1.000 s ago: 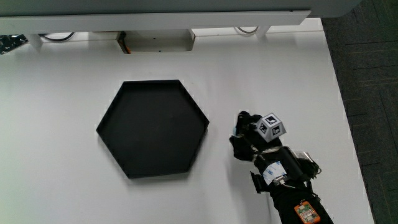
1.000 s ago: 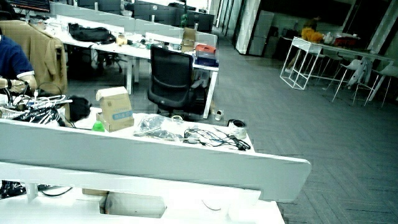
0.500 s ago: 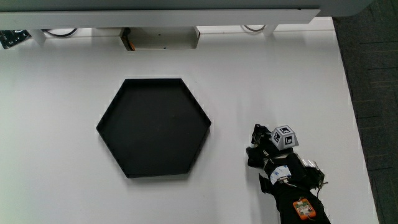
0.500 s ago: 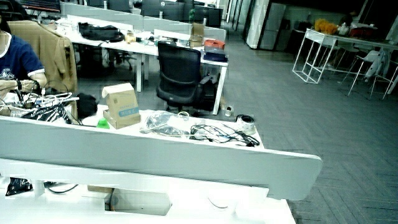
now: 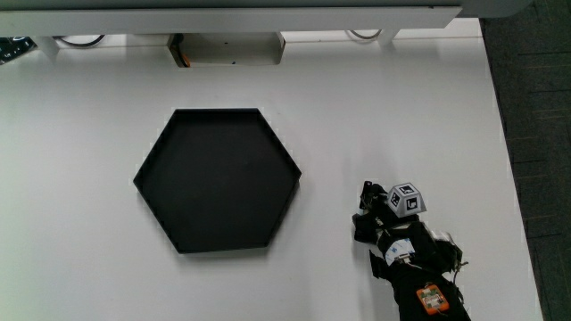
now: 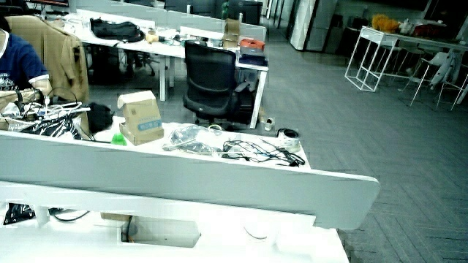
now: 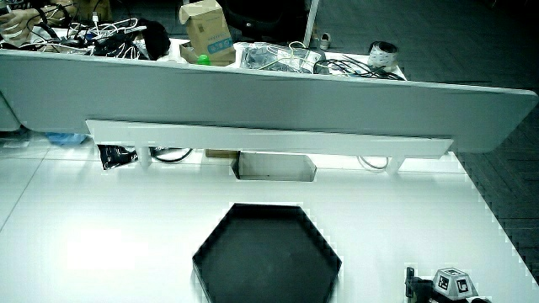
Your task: Place teacup on desk
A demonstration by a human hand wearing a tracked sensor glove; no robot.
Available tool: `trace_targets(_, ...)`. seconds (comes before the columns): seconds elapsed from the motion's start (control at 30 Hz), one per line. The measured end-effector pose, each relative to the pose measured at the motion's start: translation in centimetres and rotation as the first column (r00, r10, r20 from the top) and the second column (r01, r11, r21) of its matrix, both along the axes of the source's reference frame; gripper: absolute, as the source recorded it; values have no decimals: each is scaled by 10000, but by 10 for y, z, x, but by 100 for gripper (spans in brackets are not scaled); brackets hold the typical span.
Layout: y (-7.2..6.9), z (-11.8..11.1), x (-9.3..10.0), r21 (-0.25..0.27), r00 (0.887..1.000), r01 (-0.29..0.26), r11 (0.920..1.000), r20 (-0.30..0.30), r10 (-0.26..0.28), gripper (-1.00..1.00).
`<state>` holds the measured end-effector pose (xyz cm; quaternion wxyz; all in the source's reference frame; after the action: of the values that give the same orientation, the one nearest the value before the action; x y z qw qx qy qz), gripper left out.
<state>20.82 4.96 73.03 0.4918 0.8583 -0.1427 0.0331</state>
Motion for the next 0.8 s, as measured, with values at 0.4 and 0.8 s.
trace_targets(0.4, 5, 8, 10, -332, 9972, -712, 9969, 202, 719, -61)
trace_targets(0.8, 23, 14, 36, -50, 9752, -2049, 9788, 840, 2046, -100)
